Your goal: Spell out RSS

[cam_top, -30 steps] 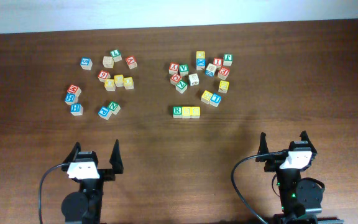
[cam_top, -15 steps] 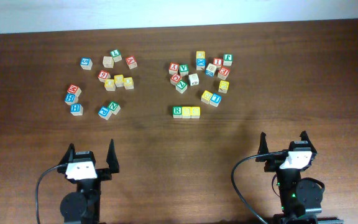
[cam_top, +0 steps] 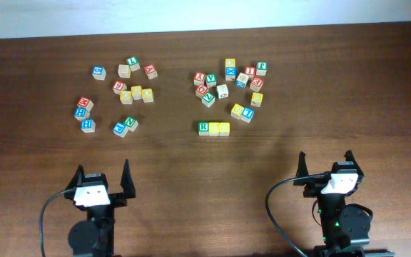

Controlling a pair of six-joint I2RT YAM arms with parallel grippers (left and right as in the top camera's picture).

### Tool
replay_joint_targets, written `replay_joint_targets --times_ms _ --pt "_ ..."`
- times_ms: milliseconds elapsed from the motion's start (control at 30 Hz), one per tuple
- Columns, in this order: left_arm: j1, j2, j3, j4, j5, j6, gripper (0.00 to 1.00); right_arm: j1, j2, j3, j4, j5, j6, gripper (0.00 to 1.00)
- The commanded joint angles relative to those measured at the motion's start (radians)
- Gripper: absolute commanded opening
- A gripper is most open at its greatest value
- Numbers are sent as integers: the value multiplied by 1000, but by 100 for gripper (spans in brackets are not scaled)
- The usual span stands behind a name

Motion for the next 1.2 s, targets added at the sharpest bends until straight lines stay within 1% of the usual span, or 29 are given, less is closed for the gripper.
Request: replay_joint_targets --times_ms 0,400,567,1167 --pt "7 -8 -3 -6 1 23 99 -8 -10 -5 -9 1 12 99" --pt "3 -8 -3 -6 4 22 99 -8 -10 -5 -9 1 12 98" --pt "-37 -8 -3 -6 1 22 99 -8 -10 -5 -9 2 12 98" --pt "-37 -7 -3 -5 5 22 99 -8 -10 -5 -9 2 12 98"
